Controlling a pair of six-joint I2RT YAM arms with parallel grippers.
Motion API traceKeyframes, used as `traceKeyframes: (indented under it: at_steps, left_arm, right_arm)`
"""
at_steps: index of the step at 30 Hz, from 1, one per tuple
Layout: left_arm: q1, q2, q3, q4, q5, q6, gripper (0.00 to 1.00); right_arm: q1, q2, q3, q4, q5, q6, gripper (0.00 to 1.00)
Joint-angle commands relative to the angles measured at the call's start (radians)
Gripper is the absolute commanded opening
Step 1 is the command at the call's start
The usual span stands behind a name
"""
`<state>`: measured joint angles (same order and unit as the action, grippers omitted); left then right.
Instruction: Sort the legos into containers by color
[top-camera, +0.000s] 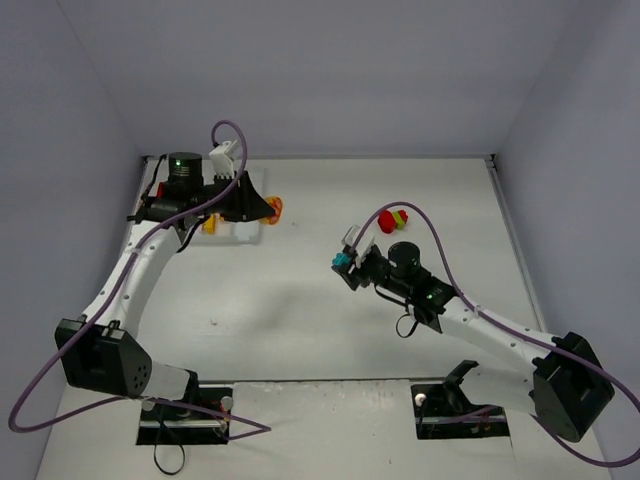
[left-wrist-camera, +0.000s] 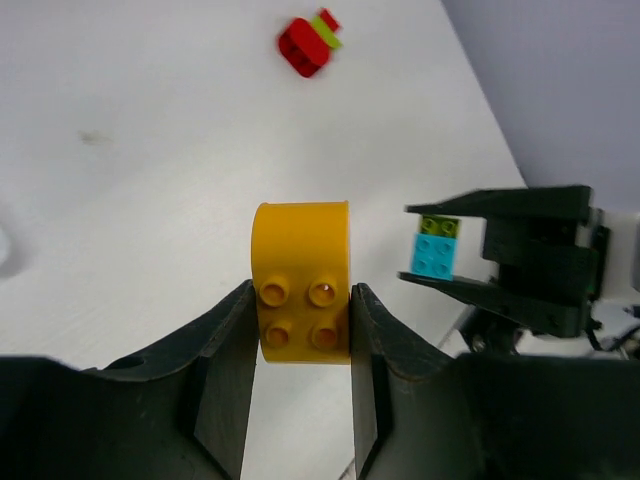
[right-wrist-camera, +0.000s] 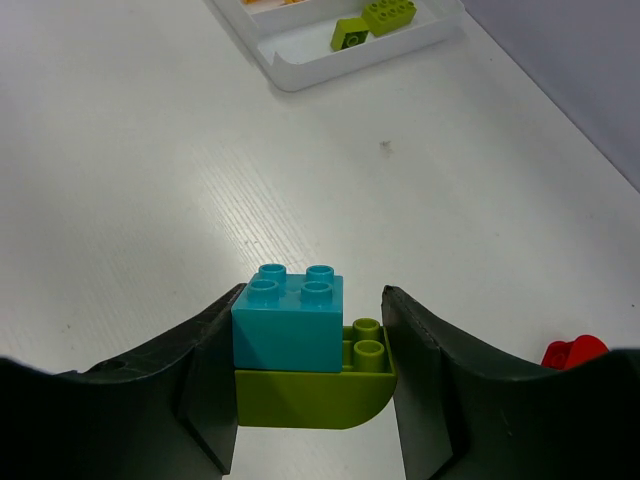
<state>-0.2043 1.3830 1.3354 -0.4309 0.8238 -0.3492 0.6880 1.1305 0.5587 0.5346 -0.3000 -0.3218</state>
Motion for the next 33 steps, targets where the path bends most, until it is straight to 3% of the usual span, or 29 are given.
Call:
traceKeyframes:
  at_steps: [1,3,7,10,17,26,30,33]
  left_arm:
    - [0.092,0.011,0.064,-0.009,-0.197,0.044,0.0]
    - [0.13,0.068,0.091,-0.02,-0.375,0.056,0.01]
    - [0.186,0.215,0.188,-0.032,-0.599,0.095,0.01]
    - [0.189,0.347,0.284,-0.008,-0.655,0.13,0.02]
    - [0.197,0.597,0.498,0.07,-0.742,0.176,0.06]
    - [0.2,0.893,0.795,0.095,-0.715,0.179,0.12]
    - [0.2,0.987,0.912,0.061,-0.707,0.182,0.18]
    - [0.2,1.033,0.959,0.031,-0.704,0.184,0.31]
  right_arm:
    - [-0.004,-0.009,0.009,0.091,-0.021,0.018,0.0]
    - [-0.002,-0.02,0.001,0.094,-0.021,0.023,0.0]
    - [-0.002,-0.032,-0.006,0.1,-0.03,0.035,0.0]
    - [-0.001,-0.038,-0.011,0.107,-0.048,0.046,0.01]
    - [-0.002,-0.049,-0.02,0.117,-0.091,0.072,0.01]
    - [-0.002,0.002,-0.008,0.116,-0.11,0.073,0.01]
    - [-0.002,0.018,-0.01,0.119,-0.11,0.075,0.01]
    - [-0.002,0.025,-0.005,0.113,-0.108,0.072,0.02]
